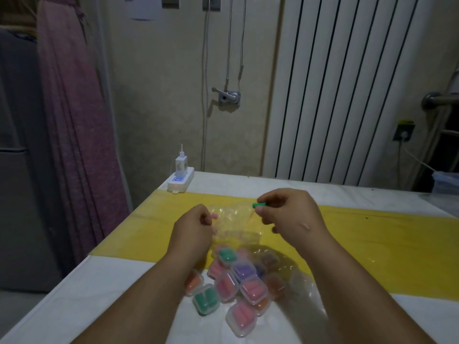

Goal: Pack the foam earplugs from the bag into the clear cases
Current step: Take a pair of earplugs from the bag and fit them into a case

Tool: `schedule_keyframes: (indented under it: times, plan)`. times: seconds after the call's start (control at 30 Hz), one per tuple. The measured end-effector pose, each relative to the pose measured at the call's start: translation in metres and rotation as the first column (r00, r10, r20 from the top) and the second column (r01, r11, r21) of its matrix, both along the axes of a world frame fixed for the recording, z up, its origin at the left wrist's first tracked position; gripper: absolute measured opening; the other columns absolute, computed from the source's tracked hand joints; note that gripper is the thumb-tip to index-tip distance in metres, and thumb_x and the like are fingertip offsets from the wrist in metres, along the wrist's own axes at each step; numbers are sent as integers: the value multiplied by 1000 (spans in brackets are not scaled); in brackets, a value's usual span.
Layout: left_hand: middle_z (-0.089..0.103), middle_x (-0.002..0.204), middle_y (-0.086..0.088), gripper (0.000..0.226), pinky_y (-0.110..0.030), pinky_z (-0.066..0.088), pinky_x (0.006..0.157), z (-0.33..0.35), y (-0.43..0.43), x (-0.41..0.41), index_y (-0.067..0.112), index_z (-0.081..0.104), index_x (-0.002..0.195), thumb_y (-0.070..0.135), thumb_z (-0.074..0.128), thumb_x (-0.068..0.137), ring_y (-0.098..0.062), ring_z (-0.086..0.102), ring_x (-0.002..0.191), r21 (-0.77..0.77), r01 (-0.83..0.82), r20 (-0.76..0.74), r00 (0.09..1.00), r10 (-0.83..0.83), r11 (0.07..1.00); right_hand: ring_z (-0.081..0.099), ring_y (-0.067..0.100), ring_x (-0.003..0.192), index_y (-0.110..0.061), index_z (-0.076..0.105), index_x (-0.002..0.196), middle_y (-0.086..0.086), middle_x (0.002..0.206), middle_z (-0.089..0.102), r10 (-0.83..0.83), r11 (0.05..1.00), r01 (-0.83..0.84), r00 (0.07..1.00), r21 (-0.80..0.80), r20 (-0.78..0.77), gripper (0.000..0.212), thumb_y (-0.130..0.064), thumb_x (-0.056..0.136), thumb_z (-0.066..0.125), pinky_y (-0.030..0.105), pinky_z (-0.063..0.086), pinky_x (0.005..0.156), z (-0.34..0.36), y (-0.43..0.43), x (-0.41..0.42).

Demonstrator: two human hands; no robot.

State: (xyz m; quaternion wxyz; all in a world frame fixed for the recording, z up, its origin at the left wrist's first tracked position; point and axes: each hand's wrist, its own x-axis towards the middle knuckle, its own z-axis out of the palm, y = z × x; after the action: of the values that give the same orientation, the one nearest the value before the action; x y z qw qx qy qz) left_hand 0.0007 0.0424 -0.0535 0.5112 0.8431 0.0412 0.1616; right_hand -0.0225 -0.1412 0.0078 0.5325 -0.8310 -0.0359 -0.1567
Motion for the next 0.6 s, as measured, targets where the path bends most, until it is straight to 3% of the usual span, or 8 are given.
schedule_keyframes:
  times: [0.1, 0.23, 0.37, 0.47, 0.6]
  plan:
    - [70, 99, 7, 20, -27, 48, 67, -4, -2, 1, 17, 58, 74, -1, 52, 80, -10, 62, 88, 110, 17, -73, 997, -9, 994, 61, 15, 60, -22, 71, 78, -1, 73, 70, -31, 999, 31, 1000, 12, -1, 10, -15, 78, 78, 36, 55, 63, 5, -3, 0]
    - [67, 92, 7, 15, -33, 51, 78, -1, -3, -1, 24, 57, 71, 17, 56, 84, -18, 61, 90, 254, 44, -96, 995, -20, 966, 62, 21, 59, -8, 68, 80, 11, 73, 68, 47, 981, -36, 997, 189, -58, 5, -4, 84, 69, 45, 59, 71, 5, -6, -6]
    - [58, 99, 1, 10, -33, 45, 80, 12, -4, -12, 27, 64, 83, 22, 56, 86, -22, 53, 94, 474, -55, 37, 998, 42, 879, 62, 19, 59, -1, 67, 86, 12, 75, 66, 130, 935, -93, 988, 342, -87, 12, 8, 88, 60, 30, 59, 61, 1, -15, -18]
    - [54, 90, 10, 13, -27, 41, 73, 22, -13, -27, 27, 62, 85, 14, 61, 81, -13, 51, 88, 374, 4, 187, 979, -79, 927, 63, 15, 58, -3, 68, 88, 12, 75, 66, 172, 917, -127, 981, 378, -90, 16, 10, 88, 59, 24, 57, 59, -9, -20, -27]
    - [68, 87, 12, 16, -16, 50, 70, 33, -29, -44, 24, 70, 91, 9, 67, 85, -1, 62, 83, 104, 243, 260, 929, -262, 964, 60, 16, 58, -7, 67, 89, 10, 73, 66, 173, 939, -132, 979, 319, -106, 13, 5, 85, 66, 25, 53, 54, -16, -21, -33]
